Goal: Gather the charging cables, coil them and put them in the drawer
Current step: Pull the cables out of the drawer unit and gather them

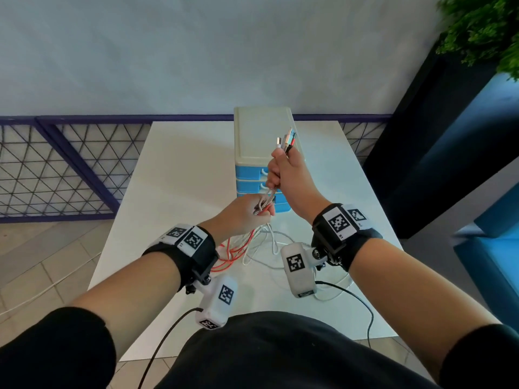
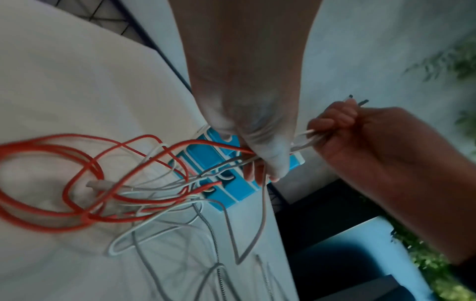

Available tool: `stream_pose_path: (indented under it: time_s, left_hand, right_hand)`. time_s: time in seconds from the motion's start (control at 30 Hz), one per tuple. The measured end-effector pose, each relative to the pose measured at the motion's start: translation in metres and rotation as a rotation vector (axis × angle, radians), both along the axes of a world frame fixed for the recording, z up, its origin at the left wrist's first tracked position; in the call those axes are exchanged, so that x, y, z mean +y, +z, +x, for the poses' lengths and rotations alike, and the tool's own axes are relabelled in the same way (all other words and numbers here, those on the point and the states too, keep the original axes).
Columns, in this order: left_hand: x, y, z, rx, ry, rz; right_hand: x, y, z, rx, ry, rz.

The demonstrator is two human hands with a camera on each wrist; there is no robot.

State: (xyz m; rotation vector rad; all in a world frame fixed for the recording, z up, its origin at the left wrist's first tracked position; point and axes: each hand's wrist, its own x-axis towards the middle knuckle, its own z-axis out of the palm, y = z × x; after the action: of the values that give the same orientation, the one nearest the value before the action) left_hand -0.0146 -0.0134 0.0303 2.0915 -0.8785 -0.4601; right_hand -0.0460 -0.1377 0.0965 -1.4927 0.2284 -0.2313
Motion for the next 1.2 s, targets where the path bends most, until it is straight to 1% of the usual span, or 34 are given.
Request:
stream_pose_path:
  time_s: [0.07,0.17,0.27,0.3,0.37,0.4,0.43,0.53,0.57,0.63,0.7,0.8,0.9,1.0,1.07,1.13,1.2]
  left_hand:
    - [0.0,-0.005,0.0,-0.071,-0.029,0.055]
    - [-0.003,-0.01,0.003,-0.195,-0.004,0.141]
    - [0.0,-0.016,0.001,-0.364,-0.05,0.179]
    - [0.006,-0.019,0.0,-0.386,-0.043,0.24]
    - [0.022,-0.028,-0.002,-0.343,0.001,0.388]
    - [0.027,-0.03,-0.002,-0.293,0.014,0.438]
    - [0.031,-0.033,0.0,-0.247,0.019,0.446]
    - [0.034,-0.035,0.002,-0.094,0.079,0.248]
    - [0.035,-0.035,0.002,-0.07,0.117,0.235]
    - [0.035,-0.035,0.001,-0.104,0.185,0.307]
    - [0.034,-0.037,0.002,-0.148,0.2,0.407]
    - [0.028,-0.038,0.001,-0.104,0.21,0.457]
    - [0.031,-0.042,-0.001,-0.088,0.175,0.471]
    - [0.038,-0.044,-0.005,-0.083,0.108,0.593]
    - [0.04,-0.045,-0.006,-0.081,0.089,0.646]
    - [0.039,-0.038,-0.008,-0.059,0.075,0.62]
    - [0.038,-0.029,-0.007,0.01,-0.003,0.583]
  right_hand:
    - [-0.002,-0.002,-0.001,0.022,-0.016,0.008]
    - [0.003,-0.004,-0.005,0.049,-0.04,0.0]
    - [0.006,-0.002,-0.004,0.046,-0.145,-0.064]
    - [0.004,0.002,-0.003,0.021,-0.187,-0.073]
    - [-0.003,0.014,0.001,-0.022,-0.221,-0.041]
    - [-0.006,0.019,0.002,-0.028,-0.221,-0.026]
    - [-0.008,0.022,0.002,-0.031,-0.217,-0.023]
    - [-0.005,0.029,0.002,-0.055,-0.202,-0.022]
    - [-0.004,0.032,0.001,-0.068,-0.207,-0.005]
    - [-0.006,0.038,0.001,-0.092,-0.223,0.018]
    - [-0.006,0.04,-0.001,-0.114,-0.231,0.016]
    - [-0.004,0.039,-0.003,-0.146,-0.24,0.032]
    - [-0.006,0.045,-0.004,-0.176,-0.245,0.037]
    - [-0.013,0.054,-0.003,-0.187,-0.244,0.057]
    - [-0.016,0.053,-0.002,-0.163,-0.225,0.027]
    - [-0.017,0.047,-0.001,-0.12,-0.191,-0.017]
    - [-0.017,0.038,-0.001,-0.098,-0.139,0.01]
